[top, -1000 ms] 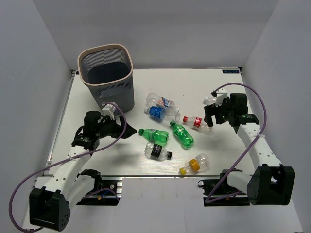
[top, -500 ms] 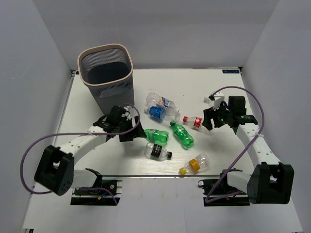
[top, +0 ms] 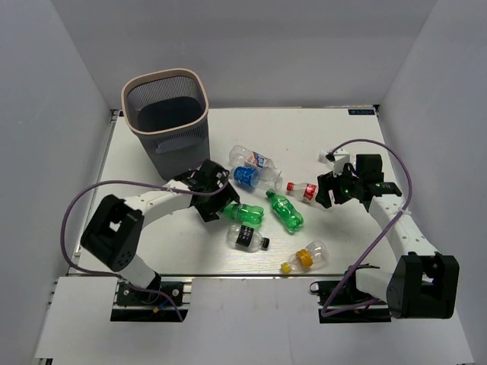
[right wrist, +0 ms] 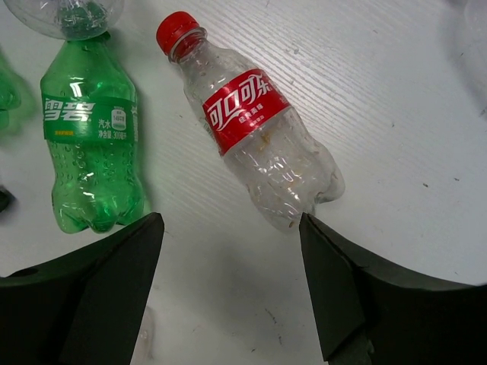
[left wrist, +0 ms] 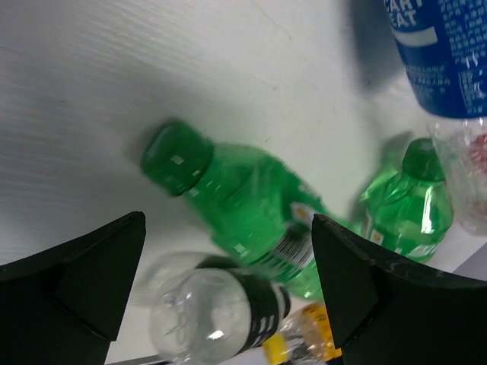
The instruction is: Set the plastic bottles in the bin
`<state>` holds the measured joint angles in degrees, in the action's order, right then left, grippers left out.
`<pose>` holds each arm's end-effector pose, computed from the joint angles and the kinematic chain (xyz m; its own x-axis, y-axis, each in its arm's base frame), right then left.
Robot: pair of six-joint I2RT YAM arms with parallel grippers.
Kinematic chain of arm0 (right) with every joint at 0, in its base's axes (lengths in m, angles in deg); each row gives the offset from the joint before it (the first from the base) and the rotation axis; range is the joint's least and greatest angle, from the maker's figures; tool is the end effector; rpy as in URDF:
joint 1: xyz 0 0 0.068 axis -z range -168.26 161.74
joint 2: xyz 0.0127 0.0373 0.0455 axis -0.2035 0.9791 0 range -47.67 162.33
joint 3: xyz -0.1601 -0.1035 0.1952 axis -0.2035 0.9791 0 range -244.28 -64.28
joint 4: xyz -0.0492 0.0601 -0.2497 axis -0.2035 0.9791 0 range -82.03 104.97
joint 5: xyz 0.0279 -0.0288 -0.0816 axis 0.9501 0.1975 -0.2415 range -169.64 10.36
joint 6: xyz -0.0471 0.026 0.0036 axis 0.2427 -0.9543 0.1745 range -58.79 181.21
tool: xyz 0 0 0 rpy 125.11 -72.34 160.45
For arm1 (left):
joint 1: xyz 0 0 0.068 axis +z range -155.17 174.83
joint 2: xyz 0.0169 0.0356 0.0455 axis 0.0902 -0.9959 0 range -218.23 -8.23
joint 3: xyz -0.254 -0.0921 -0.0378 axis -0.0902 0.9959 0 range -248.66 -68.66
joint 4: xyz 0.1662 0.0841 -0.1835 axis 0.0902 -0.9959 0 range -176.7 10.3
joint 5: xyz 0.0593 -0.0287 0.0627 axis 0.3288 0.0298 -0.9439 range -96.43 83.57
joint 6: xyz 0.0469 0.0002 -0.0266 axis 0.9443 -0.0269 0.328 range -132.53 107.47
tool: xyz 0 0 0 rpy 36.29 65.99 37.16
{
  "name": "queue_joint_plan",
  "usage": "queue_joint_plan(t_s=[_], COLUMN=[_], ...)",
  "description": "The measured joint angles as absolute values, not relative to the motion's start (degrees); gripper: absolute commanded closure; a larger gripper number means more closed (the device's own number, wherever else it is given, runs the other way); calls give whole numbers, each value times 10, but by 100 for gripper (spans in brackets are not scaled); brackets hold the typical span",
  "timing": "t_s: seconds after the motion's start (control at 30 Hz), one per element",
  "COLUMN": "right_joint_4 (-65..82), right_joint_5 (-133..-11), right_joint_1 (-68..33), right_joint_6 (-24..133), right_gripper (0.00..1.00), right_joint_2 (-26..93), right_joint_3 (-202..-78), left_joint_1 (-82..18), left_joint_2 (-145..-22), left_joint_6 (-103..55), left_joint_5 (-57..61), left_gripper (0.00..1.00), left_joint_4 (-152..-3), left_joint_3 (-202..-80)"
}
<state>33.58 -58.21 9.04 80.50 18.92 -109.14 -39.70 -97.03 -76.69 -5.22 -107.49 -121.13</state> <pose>0.2367 0.0244 0.2421 -0.5970 -0.3361 -0.7284 -0.5176 0.8551 0.0296 0.2428 -0.1681 0.1821 -0.8399 -0.5144 -0.1731 -0.4169 0.8156 -0.4012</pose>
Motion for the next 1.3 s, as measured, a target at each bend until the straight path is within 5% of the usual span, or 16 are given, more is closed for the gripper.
queue_joint_plan(t_s=[0.23, 0.33, 0.37, 0.4, 0.53, 0.77, 0.93, 1.3], right_joint_4=[335, 337, 340, 345, 384, 383, 374, 344], right_joint_5=[-573, -561, -546, -527, -439, -396, -429, -500], right_joint_1=[90, 90, 90, 90, 89, 78, 78, 75], right_joint_6=[801, 811, 821, 835, 906, 921, 883, 861], right_gripper=[22, 37, 50, 55, 46, 34, 12, 10], right_joint_2=[180, 173, 172, 170, 159, 183, 245, 253], right_joint_3=[-1070, -1065, -1065, -1065, -1065, -1091, -1123, -1125], left_joint_1=[-421, -426, -428, -431, -444, -470, -475, -437], left_joint_2=[-1077, -1099, -1101, -1101, -1078, -1063, -1036, -1005], left_joint_6=[-830, -844, -843, -843, -788, -596, -481, -331], left_joint_5=[-76, -76, -76, -77, -73, -76, -104, -394], left_gripper=[3, 31, 57, 66, 81, 83, 83, 78], left_joint_4=[-1073, -1070, -1068, -1069, -1068, -1067, -1039, -1020], left_joint_3=[-1299, -1313, -1313, -1312, -1320, -1481, -1614, -1792])
